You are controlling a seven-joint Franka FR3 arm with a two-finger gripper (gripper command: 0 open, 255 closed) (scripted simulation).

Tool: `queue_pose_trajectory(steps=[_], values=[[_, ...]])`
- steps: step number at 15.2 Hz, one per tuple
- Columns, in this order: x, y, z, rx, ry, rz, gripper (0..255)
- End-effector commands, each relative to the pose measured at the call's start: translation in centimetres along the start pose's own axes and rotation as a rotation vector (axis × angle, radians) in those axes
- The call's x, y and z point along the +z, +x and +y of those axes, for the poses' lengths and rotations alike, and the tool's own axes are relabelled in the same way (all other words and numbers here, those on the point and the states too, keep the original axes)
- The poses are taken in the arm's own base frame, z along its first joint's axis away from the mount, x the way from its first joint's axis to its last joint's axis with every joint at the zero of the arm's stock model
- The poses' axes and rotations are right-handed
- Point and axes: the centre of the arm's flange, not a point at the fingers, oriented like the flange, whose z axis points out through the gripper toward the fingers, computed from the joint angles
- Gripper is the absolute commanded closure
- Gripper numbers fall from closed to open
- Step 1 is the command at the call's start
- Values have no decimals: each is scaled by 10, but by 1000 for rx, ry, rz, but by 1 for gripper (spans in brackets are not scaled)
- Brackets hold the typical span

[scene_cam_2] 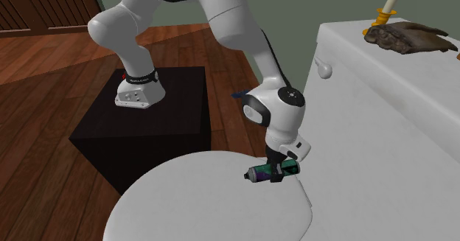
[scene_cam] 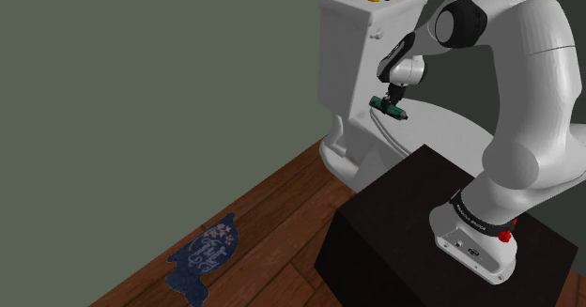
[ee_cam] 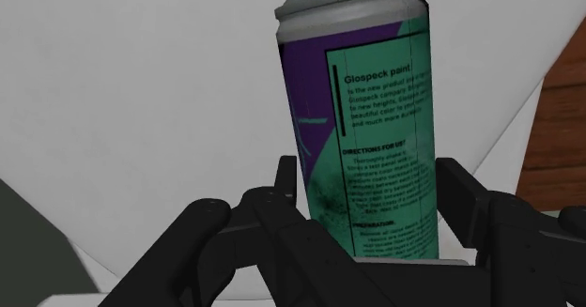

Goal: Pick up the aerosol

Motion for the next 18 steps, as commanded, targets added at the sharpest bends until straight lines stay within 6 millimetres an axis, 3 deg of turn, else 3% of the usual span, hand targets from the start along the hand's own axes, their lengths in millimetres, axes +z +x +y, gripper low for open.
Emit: queue_pose_trajectory(steps=[1, 3, 18], values=[[1, 0, 0, 0, 0, -1, 255], [1, -1, -1, 0, 0, -1, 255], [-78, -2, 4, 0, 0, -1, 255]])
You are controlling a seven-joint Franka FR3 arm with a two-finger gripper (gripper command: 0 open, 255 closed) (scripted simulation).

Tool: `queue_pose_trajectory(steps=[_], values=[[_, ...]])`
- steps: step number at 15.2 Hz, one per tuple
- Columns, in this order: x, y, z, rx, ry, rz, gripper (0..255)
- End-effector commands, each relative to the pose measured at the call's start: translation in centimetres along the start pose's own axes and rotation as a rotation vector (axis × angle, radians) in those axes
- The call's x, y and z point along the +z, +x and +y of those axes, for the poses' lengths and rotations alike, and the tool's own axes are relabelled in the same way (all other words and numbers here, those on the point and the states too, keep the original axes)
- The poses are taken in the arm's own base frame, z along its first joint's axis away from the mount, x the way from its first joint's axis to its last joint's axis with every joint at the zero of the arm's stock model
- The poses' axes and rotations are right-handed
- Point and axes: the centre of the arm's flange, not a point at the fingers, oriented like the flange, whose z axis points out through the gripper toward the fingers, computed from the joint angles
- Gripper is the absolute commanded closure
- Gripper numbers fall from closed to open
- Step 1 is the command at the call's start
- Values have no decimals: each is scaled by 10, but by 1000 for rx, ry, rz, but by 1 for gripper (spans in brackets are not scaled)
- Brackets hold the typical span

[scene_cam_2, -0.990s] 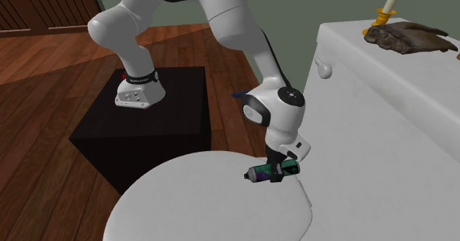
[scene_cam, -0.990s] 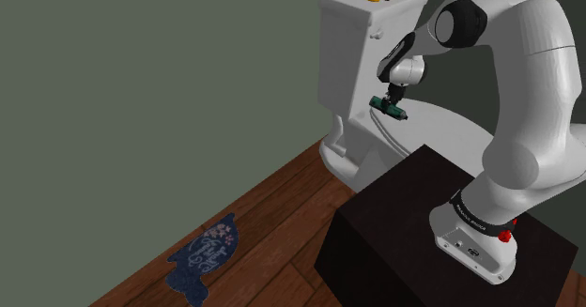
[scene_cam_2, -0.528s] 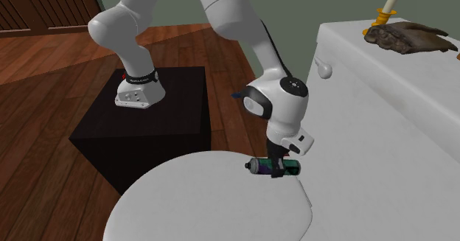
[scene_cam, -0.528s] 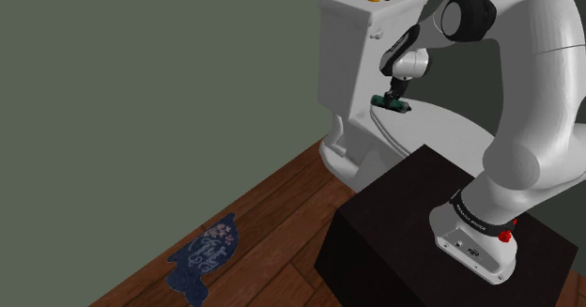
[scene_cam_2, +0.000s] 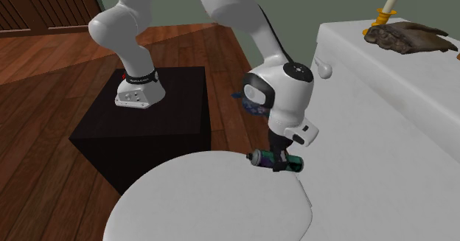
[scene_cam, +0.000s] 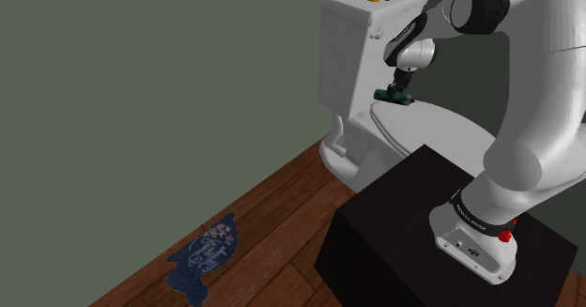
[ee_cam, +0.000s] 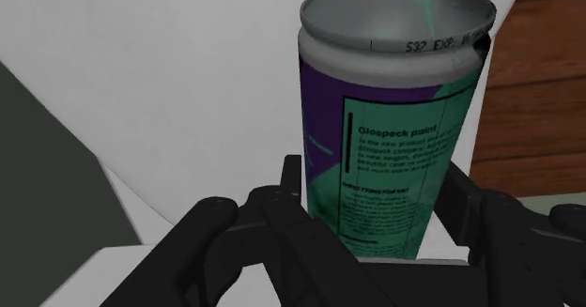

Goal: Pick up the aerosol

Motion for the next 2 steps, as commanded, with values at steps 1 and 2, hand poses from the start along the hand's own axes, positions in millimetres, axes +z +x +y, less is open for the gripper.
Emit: queue_pose_trajectory(steps=[1, 2], values=[[-7, 0, -1, 0, 0, 0, 255], [-7, 0, -1, 0, 0, 0, 255]])
